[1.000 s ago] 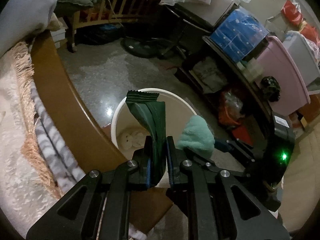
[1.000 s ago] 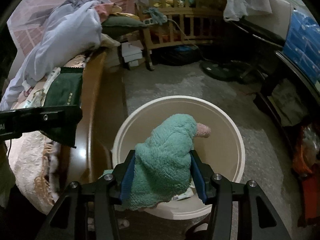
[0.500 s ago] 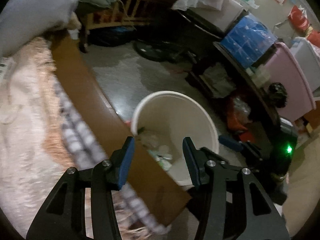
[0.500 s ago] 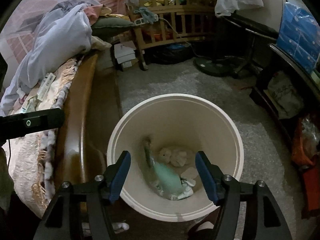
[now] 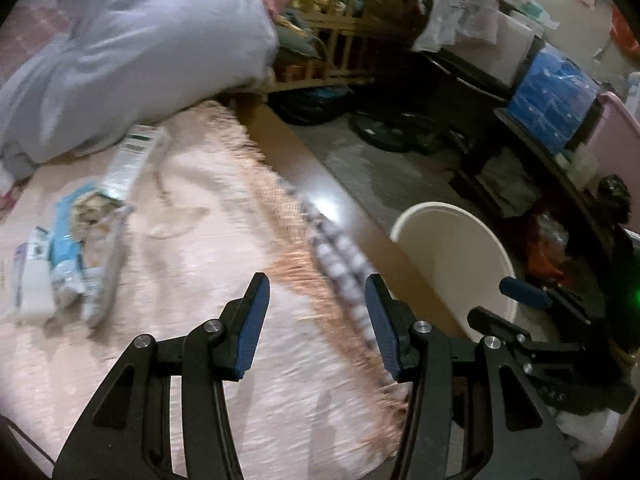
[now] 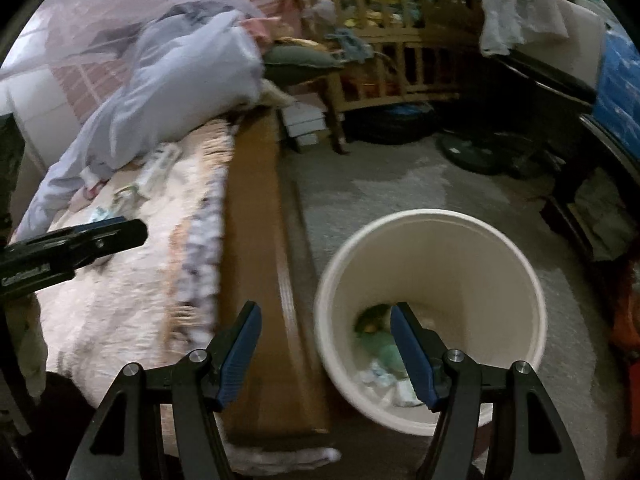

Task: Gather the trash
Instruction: 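Move both open grippers back over the trash on the bed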

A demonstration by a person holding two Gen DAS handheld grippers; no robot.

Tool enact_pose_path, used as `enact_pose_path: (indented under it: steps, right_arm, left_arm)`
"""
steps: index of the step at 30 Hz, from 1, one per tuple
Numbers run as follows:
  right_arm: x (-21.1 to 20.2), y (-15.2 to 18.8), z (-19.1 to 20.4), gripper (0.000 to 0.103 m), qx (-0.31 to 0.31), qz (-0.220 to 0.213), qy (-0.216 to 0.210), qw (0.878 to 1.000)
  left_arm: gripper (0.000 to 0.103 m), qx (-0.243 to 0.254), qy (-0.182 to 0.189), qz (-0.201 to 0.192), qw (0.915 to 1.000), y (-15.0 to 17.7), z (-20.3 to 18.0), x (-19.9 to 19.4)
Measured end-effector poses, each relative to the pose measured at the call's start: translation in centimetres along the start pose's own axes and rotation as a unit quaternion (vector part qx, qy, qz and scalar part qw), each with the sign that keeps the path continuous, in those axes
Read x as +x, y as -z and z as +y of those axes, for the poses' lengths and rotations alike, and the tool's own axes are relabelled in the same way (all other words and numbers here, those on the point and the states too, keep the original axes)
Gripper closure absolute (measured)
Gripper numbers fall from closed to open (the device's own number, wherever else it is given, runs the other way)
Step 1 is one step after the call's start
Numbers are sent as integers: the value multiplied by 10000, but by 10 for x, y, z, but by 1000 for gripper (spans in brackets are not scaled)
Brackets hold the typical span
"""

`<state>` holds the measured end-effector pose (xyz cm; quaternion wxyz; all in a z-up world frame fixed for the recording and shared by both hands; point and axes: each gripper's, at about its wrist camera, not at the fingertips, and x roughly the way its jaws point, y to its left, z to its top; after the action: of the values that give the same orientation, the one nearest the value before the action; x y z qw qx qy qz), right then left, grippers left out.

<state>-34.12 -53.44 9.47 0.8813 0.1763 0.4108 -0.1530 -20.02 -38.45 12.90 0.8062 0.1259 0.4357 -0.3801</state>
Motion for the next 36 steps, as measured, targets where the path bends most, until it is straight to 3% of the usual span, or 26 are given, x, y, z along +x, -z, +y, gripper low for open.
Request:
enact_pose_path:
  steps: [7,14,25,36]
  right_arm:
    - [7,-2,62,38,-415,49,-413,9983]
    - [16,-9,112,38,-647,72,-863,9941]
    - [45,-12,194,37,-1219,306,-1370,9826]
    - [69,-32,261,38,-1596,342,-1843,9692]
  left_arm:
    - [55,-194,-371,-148,9990,10,42,-22]
    - [55,-696,-608,-189,9955,28,98,-43]
    - [55,-1434,-1173,-108,9826,68,203,-70]
    - [55,-1819,-1387,-77,9735,89,260,-84]
